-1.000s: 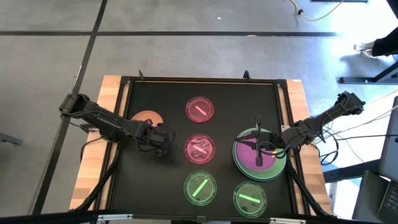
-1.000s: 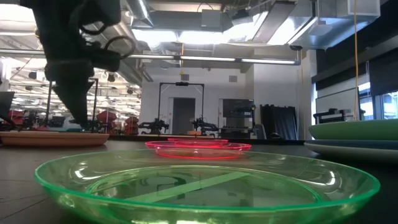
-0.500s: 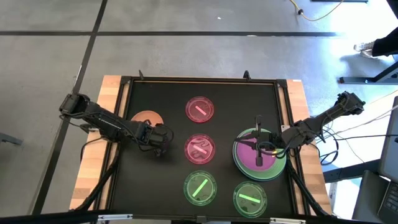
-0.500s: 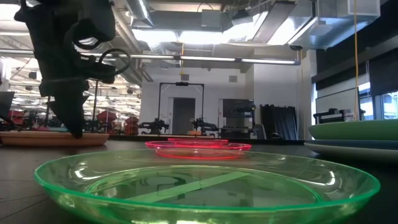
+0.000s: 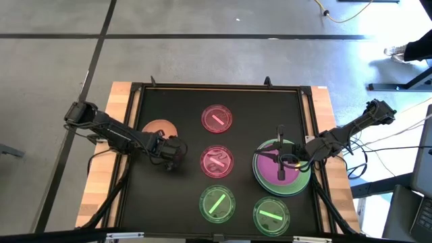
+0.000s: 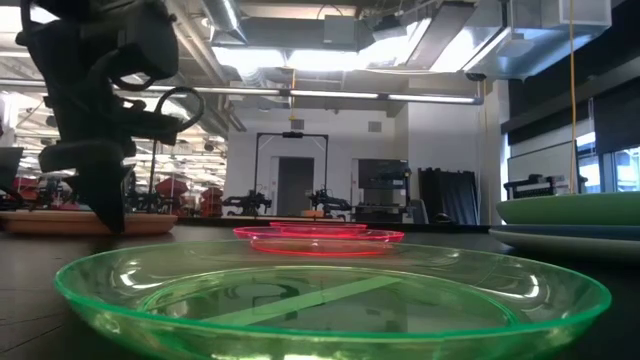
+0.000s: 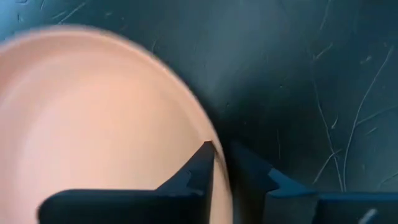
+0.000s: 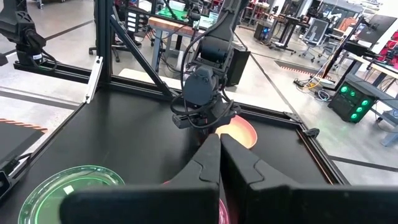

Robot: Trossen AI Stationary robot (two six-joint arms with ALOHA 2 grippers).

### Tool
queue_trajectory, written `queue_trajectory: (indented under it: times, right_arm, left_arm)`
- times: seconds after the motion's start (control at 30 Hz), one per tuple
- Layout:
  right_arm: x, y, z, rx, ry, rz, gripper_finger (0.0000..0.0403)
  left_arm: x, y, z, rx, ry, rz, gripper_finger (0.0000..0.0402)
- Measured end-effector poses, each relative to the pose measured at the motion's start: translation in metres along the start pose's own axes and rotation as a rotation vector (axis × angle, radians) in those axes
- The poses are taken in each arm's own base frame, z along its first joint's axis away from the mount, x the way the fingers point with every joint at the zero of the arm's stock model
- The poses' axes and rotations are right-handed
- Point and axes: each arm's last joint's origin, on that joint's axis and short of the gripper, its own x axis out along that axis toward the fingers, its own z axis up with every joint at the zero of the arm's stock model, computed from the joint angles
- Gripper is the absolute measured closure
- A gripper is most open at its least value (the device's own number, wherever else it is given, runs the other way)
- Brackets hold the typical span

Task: Stack plastic plates
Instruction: Stack the orange plate on top of pink plate

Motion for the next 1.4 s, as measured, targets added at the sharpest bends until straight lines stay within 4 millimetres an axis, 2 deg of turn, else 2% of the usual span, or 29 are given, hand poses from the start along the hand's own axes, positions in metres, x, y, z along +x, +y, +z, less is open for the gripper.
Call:
queue_trajectory:
  times: [0.17,0.3,0.43,0.67,0.87,1.03,1.17,1.4]
  right_arm:
    - [0.000,0.000,0.000,-0.001,0.001,0.000,0.0400]
    - [0.000,0.000,0.000,-0.001,0.002,0.000,0.0400]
    - [0.000,0.000,0.000,-0.002,0.001,0.000,0.0400]
    - [0.000,0.000,0.000,-0.024,0.001,0.000,0.0400]
    - [0.000,0.000,0.000,-0.023,0.001,0.000,0.0400]
    - [0.000,0.000,0.000,-0.023,0.000,0.000,0.0400]
    - [0.000,0.000,0.000,-0.026,-0.002,0.000,0.0400]
    - [0.000,0.000,0.001,-0.041,-0.007,-0.001,0.0400]
  left_arm:
    - [0.000,-0.001,0.001,0.064,-0.010,-0.005,0.0394]
    - [-0.007,-0.004,0.009,0.123,-0.028,-0.022,0.0393]
    - [-0.023,-0.013,0.024,0.170,-0.086,-0.051,0.0392]
    - [-0.059,-0.035,0.053,0.312,-0.292,-0.132,0.0392]
    - [-0.075,-0.057,0.073,0.516,-0.574,-0.297,0.0392]
    - [-0.073,-0.070,0.085,0.612,-0.713,-0.369,0.0392]
    - [-0.062,-0.080,0.095,0.669,-0.792,-0.389,0.0392]
    - [-0.043,-0.099,0.124,0.721,-0.824,-0.403,0.0392]
